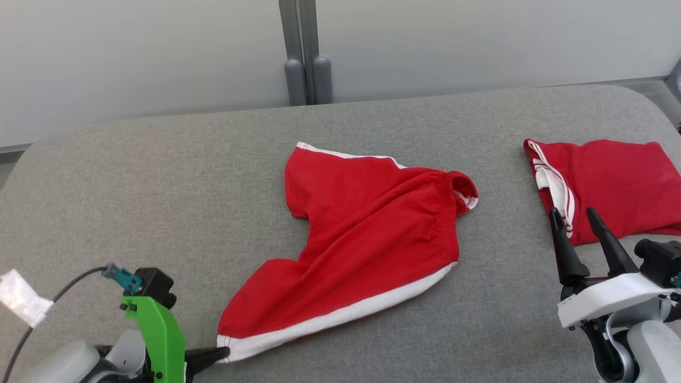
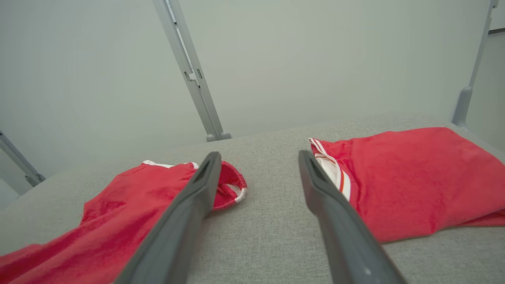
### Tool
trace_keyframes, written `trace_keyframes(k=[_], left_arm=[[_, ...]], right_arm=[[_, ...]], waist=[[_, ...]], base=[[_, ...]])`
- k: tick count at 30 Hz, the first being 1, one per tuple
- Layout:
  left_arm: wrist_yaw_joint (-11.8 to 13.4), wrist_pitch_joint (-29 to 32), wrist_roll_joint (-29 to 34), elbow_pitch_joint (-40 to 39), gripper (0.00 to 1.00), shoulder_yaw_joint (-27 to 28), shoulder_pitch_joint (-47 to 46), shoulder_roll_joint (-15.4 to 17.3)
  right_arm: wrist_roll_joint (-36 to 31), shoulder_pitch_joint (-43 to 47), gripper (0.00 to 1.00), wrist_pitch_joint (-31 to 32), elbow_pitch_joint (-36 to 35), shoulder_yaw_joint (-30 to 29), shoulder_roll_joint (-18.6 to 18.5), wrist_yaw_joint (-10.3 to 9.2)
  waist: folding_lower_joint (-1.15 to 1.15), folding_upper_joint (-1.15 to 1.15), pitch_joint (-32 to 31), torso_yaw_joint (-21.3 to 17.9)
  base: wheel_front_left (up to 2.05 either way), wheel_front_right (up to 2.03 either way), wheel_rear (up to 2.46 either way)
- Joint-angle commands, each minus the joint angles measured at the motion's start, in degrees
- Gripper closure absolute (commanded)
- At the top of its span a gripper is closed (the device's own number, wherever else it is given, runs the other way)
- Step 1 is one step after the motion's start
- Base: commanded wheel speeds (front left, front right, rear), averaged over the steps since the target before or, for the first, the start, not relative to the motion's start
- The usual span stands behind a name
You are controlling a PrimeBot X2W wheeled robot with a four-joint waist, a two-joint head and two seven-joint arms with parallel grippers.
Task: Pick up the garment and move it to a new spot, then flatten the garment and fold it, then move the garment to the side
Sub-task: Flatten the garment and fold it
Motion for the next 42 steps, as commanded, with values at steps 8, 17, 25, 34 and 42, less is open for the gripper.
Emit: trace_keyframes(k=[8, 17, 25, 34, 42], left_arm=[[-0.9, -12.1, 3.1, 5.8, 0.0, 0.4, 6.9, -4.0], [1.5, -22.6, 10.5, 4.8, 0.0, 0.4, 9.5, -2.8], [12.2, -37.6, 15.5, -4.0, 0.0, 8.5, 8.6, 0.9], [20.1, -47.6, 21.5, -7.4, 0.0, 21.1, 14.3, -7.7], [19.9, -47.5, 41.3, -9.1, 0.0, 34.7, 23.9, -19.0]], right_arm=[[-0.3, 1.5, 0.0, 0.7, -0.6, -0.6, -0.4, -0.07], [-0.8, 3.1, 0.0, 1.6, -1.6, -1.3, -0.2, -0.07], [-1.6, 3.9, 0.0, 1.4, -3.2, -2.2, -0.1, -0.07], [-2.8, 6.0, 0.0, 0.3, -4.7, -1.9, 1.3, -0.07], [-3.4, 8.5, 0.0, -0.5, -6.0, -1.3, 2.1, -0.07]], waist=[[0.0, 0.0, -0.6, 0.1], [0.0, 0.0, -1.4, 1.4], [0.0, 0.0, -2.5, 2.5], [0.0, 0.0, -3.8, 2.5], [0.0, 0.0, -4.8, 2.3]], base=[[0.0, 0.0, 0.0], [0.0, 0.0, 0.0], [0.0, 0.0, 0.0], [0.0, 0.0, 0.0], [0.0, 0.0, 0.0]])
